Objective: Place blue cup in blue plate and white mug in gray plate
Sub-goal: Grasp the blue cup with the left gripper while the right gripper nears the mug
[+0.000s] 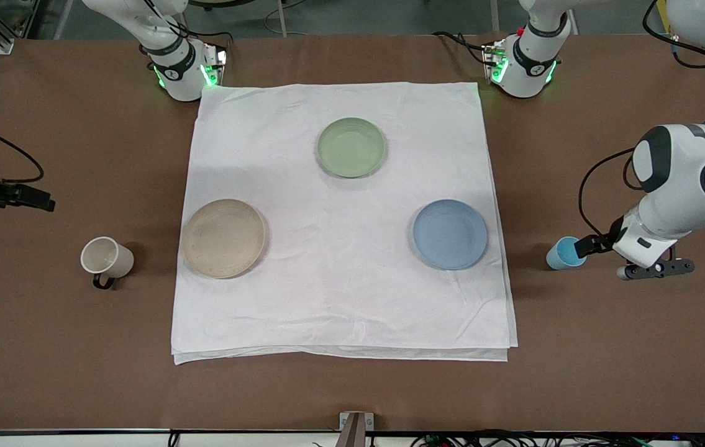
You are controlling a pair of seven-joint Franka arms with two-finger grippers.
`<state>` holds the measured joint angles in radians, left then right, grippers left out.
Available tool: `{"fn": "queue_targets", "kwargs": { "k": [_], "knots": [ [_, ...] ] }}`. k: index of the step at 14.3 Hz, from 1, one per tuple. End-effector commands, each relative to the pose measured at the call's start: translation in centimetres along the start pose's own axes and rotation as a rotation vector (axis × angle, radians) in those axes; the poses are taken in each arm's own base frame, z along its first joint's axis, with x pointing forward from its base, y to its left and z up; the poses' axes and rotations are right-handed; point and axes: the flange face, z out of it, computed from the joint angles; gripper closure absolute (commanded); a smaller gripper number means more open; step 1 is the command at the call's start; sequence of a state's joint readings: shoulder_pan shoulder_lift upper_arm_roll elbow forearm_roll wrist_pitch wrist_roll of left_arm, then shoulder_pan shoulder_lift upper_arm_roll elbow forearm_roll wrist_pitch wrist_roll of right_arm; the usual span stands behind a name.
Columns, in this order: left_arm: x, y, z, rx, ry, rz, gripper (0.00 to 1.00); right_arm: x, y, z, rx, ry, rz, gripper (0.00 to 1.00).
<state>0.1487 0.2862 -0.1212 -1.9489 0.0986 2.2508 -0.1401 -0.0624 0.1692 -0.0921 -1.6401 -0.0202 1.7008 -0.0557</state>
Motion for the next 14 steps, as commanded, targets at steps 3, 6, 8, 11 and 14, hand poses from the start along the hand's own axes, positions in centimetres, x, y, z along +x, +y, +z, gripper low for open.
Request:
{"fn": "queue_targets", "kwargs": {
  "k": [3,6,8,11,14],
  "knots": [
    [-1.6,-2.2,4.4,0.005,-0.005,0.028,0.04,3.4,2.6,10.1,0.003,0.021,0.066,0.0],
    [-1.7,-2.9,7.3,-0.003,-0.027,0.015,0.21,5.3,3.7,14.6,0.057,0.039,0.113,0.0],
    [-1.6,-2.8,9.2,-0.011,-0.033,0.014,0.37,6.3,4.0,16.8,0.051,0.057,0.112,0.0],
    [-1.6,-2.5,9.9,-0.016,-0.037,0.02,0.85,8.0,3.9,20.9,0.04,0.104,0.11,0.0],
    [-1.4,-2.1,9.1,-0.016,-0.026,0.028,1.0,8.8,3.5,23.0,0.035,0.118,0.108,0.0]
  ]
}}
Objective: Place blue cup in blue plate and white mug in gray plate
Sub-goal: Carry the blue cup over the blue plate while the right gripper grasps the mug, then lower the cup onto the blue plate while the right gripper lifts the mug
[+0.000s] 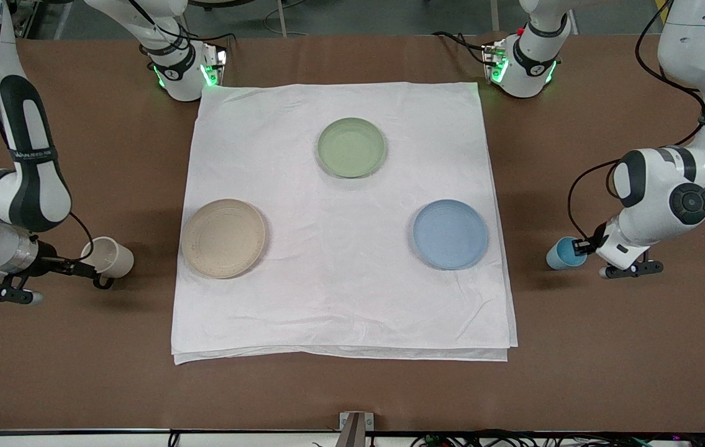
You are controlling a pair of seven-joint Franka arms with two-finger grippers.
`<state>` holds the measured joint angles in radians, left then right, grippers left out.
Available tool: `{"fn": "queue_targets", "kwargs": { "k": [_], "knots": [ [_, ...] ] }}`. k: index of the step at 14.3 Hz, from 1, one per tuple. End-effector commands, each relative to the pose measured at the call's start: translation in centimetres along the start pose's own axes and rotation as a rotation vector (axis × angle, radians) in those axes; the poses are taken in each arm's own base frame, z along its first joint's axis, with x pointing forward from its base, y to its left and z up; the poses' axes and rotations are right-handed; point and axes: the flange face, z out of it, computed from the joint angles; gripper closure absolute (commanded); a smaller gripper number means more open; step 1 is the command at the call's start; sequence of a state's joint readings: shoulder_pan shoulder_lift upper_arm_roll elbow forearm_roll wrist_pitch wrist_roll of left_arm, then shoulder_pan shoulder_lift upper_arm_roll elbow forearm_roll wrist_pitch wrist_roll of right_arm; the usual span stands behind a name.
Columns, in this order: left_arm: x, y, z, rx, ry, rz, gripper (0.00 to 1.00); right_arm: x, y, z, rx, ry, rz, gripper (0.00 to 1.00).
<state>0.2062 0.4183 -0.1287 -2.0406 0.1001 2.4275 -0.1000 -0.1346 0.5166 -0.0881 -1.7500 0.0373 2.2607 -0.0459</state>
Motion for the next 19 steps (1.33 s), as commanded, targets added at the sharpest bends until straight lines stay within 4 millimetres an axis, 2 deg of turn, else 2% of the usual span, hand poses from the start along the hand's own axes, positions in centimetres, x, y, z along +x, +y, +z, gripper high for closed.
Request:
{"fn": "queue_targets", "kwargs": {
  "k": [1,4,7,9,11,15,17,19],
  "knots": [
    [0.4,0.7,-2.1,0.007,0.031,0.029,1.0,0.7,-0.1,1.7,0.014,0.019,0.015,0.0],
    [-0.2,6.8,-6.6,-0.019,0.059,0.084,1.0,0.6,0.1,4.3,0.013,0.005,0.017,0.0],
    [-1.7,13.1,-7.9,-0.041,0.024,0.122,1.0,0.5,-0.5,6.0,0.012,-0.003,0.008,0.02],
    [-3.0,17.2,-8.3,-0.06,0.02,0.099,1.0,0.4,-0.6,6.3,0.012,-0.009,0.007,0.04],
    [-4.6,20.7,-8.0,-0.073,0.003,0.057,1.0,0.3,-0.9,6.4,0.015,-0.018,0.009,0.06],
    [-8.2,26.4,-6.5,-0.066,-0.03,0.012,1.0,-0.2,-1.9,6.7,0.028,-0.06,0.003,0.1],
    [-9.0,28.0,-5.2,-0.075,-0.036,-0.005,1.0,-0.3,-2.0,6.8,0.038,-0.067,0.011,0.13],
    [-9.3,28.1,-3.3,-0.035,-0.021,0.028,1.0,-0.5,-2.1,6.9,0.051,-0.085,0.019,0.25]
  ]
}}
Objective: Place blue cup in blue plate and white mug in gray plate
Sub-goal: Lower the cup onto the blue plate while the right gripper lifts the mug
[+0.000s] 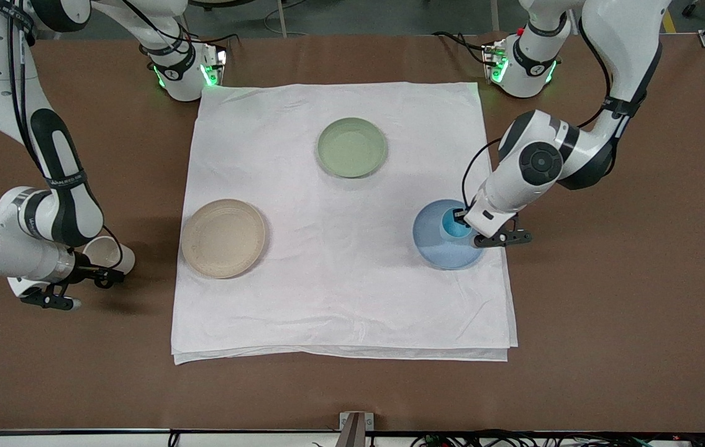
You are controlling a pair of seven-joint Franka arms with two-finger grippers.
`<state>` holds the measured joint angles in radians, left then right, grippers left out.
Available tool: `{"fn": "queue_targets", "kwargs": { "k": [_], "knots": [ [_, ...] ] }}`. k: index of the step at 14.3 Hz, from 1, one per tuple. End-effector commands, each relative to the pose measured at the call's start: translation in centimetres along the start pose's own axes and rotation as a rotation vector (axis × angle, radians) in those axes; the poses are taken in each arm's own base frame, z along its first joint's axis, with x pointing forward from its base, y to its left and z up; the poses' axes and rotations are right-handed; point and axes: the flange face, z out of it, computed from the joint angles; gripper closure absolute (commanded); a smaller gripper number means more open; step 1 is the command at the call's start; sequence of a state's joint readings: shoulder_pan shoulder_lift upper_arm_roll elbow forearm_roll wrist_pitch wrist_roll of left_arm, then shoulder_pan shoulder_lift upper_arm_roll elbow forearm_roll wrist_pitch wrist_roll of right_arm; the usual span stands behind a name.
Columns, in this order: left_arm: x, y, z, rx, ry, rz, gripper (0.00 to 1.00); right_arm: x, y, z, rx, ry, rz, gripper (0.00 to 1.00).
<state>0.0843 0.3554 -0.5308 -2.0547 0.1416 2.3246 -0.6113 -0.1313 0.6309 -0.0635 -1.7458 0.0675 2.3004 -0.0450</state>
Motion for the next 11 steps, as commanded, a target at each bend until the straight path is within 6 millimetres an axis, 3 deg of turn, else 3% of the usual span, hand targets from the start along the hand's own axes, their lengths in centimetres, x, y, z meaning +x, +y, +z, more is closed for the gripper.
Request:
{"fn": "queue_targets", "kwargs": {
  "k": [1,3,4,5,6,7,9,11],
  "knots": [
    [0.1,-0.2,2.4,0.038,0.027,-0.011,1.0,-0.1,-0.2,-0.2,0.024,-0.02,0.022,0.35],
    [-0.2,0.7,3.5,0.045,0.022,-0.049,0.98,-0.1,0.0,-0.2,0.025,-0.023,0.017,0.62],
    [-0.3,1.1,3.6,0.045,0.021,-0.051,0.92,-0.1,0.0,-0.2,0.025,-0.023,0.017,0.76],
    [-0.2,1.1,3.4,0.043,0.024,-0.054,0.65,0.0,0.0,-0.3,0.025,-0.019,0.017,0.89],
    [0.1,0.6,3.4,0.043,0.025,-0.062,0.18,0.0,0.0,-0.3,0.025,-0.019,0.017,0.96],
    [0.4,0.2,3.4,0.044,0.025,-0.068,0.0,0.0,-0.1,-0.4,0.025,-0.018,0.017,0.98],
    [0.6,0.4,2.0,0.047,0.042,-0.072,0.0,0.2,-0.5,-1.2,0.025,-0.004,0.007,1.0],
    [1.5,0.1,-2.1,0.076,0.076,-0.088,0.0,0.1,-2.4,-3.2,0.027,-0.013,-0.023,1.0]
  ]
}}
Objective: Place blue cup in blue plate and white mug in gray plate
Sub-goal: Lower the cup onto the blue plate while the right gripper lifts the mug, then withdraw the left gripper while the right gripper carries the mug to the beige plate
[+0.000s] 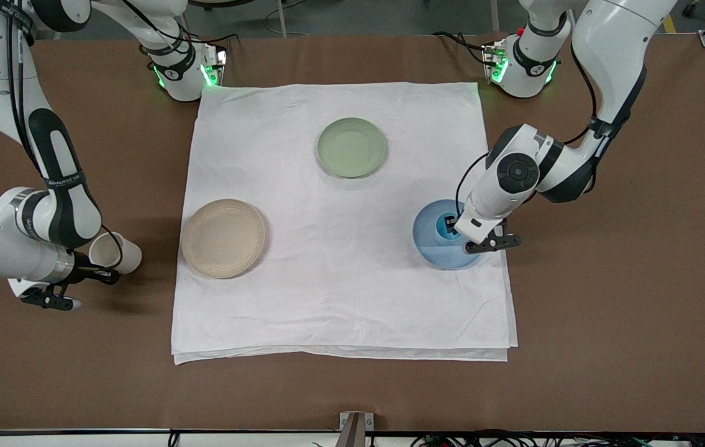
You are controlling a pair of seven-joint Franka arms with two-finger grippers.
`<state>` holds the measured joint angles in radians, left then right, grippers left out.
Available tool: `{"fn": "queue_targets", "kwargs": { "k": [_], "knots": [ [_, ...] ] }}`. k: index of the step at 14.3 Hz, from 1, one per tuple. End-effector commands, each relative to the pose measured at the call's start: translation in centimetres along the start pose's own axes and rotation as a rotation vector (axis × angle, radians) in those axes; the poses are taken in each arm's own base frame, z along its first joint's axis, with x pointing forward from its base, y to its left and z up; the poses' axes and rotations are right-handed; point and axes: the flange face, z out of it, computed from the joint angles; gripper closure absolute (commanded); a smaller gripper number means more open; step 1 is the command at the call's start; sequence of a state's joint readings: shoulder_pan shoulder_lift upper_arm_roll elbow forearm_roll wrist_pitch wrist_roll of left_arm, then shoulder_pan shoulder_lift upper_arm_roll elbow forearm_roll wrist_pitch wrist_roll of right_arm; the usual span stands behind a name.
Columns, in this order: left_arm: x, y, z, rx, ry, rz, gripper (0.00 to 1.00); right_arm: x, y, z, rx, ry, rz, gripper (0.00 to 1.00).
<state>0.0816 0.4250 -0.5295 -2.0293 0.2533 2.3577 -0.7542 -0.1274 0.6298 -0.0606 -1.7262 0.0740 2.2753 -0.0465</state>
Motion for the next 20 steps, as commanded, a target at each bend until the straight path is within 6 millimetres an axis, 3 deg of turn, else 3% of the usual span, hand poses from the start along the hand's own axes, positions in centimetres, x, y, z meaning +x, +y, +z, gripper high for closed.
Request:
{"fn": "queue_targets", "kwargs": {
  "k": [1,4,6,8,10,13,15,17,20],
  "knots": [
    [1.7,-0.7,-7.6,0.073,0.058,-0.034,0.0,-0.6,-2.7,-3.8,0.022,-0.035,-0.028,1.0],
    [4.7,-2.0,-17.2,0.134,0.035,-0.099,0.0,-2.0,-7.9,-6.9,0.022,-0.084,-0.108,1.0],
    [5.8,-3.0,-22.6,0.146,0.032,-0.087,0.0,-3.1,-11.3,-7.5,0.017,-0.112,-0.163,1.0],
    [7.6,-6.5,-26.9,0.129,0.039,-0.06,0.0,-4.4,-15.5,-8.3,0.009,-0.106,-0.215,1.0],
    [8.5,-10.4,-29.4,0.107,0.015,-0.007,0.0,-5.8,-18.9,-8.1,0.001,-0.107,-0.249,1.0],
    [7.3,-12.8,-33.3,0.109,0.045,0.054,0.0,-9.0,-23.5,-6.2,-0.021,-0.089,-0.219,1.0],
    [7.2,-14.2,-34.0,0.095,0.034,0.072,0.0,-10.3,-25.5,-4.9,-0.035,-0.076,-0.173,1.0],
    [5.0,-14.5,-37.0,0.103,0.075,0.121,0.0,-11.8,-26.9,-3.5,-0.044,-0.07,-0.136,1.0],
    [2.1,-15.2,-38.3,0.145,0.048,0.148,0.0,-13.1,-27.4,-1.9,-0.074,-0.061,-0.143,1.0]
  ]
}}
